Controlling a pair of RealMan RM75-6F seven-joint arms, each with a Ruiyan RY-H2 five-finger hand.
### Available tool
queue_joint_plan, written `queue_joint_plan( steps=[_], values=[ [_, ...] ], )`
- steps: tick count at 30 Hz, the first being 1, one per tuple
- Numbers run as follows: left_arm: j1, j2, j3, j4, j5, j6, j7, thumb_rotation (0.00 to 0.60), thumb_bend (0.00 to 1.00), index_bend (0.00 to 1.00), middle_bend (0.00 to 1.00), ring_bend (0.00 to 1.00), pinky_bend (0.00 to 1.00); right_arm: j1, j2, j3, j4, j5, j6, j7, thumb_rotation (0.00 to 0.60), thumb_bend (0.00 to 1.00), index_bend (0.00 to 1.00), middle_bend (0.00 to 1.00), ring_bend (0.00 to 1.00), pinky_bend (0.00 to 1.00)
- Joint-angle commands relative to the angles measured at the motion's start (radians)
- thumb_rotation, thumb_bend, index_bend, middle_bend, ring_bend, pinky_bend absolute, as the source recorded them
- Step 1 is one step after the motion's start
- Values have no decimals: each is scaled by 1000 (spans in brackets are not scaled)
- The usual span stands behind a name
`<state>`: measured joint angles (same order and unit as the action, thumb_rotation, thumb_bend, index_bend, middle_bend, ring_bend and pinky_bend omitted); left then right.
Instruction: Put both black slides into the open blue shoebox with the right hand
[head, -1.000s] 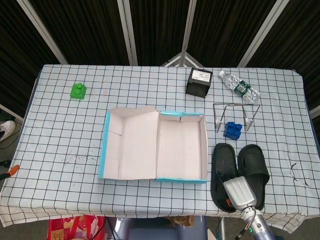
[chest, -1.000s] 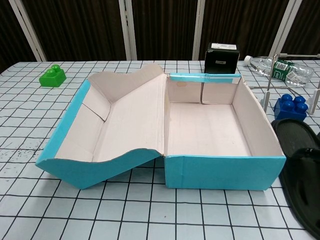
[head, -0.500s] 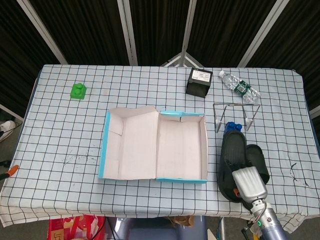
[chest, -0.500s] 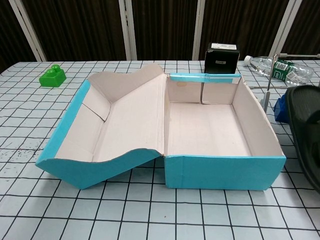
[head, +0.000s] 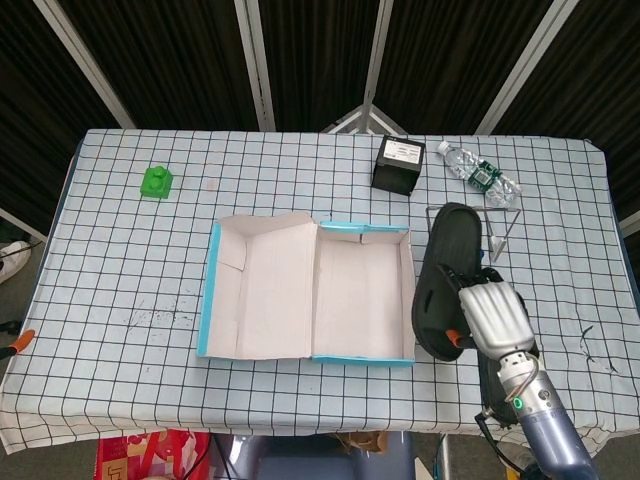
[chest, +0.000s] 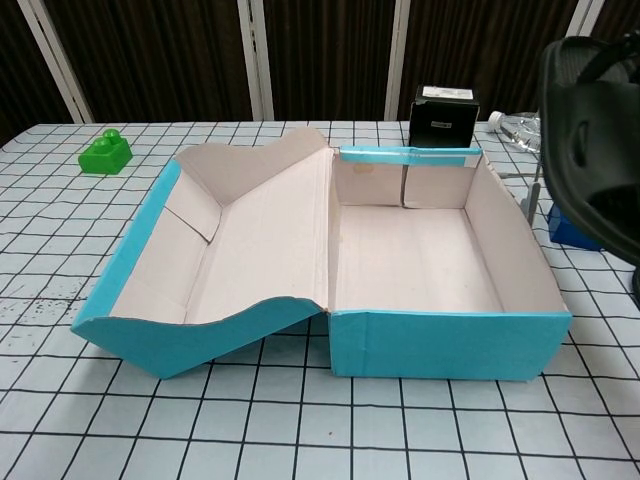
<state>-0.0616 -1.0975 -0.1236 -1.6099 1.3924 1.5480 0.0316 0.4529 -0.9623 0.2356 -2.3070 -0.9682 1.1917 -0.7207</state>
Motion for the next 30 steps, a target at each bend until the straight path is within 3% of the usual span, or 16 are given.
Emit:
queue_joint_plan(
  steps=[1, 6, 9, 13, 21, 30],
  values=[
    [2, -15, -11, 36, 37, 44, -41, 600, 217, 95, 0, 0, 98, 126, 12, 114, 10, 168, -143, 179, 600, 562, 417, 395, 427, 248],
    [5, -37, -19, 93, 73, 88, -89, 600, 217, 95, 0, 0, 98, 212, -53, 166, 86, 296, -260, 355, 600, 587, 422, 395, 427, 249],
    [5, -43, -20, 106, 77, 93, -103, 600, 218, 95, 0, 0, 98, 236, -107, 191, 148, 313, -319, 475, 600, 600, 433, 395, 427, 249],
    [4, -43, -21, 108, 68, 84, -104, 600, 217, 95, 0, 0, 98, 258, -170, 193, 238, 274, -352, 560, 600, 603, 435, 395, 427, 249],
    [-1, -42, -23, 104, 51, 64, -96, 600, 218, 95, 0, 0, 98, 263, -294, 172, 362, 148, -317, 676, 600, 619, 435, 395, 427, 249],
    [-4, -42, -25, 105, 41, 52, -92, 600, 218, 95, 0, 0, 98, 238, -341, 133, 405, 42, -298, 767, 600, 621, 435, 395, 427, 249]
  ],
)
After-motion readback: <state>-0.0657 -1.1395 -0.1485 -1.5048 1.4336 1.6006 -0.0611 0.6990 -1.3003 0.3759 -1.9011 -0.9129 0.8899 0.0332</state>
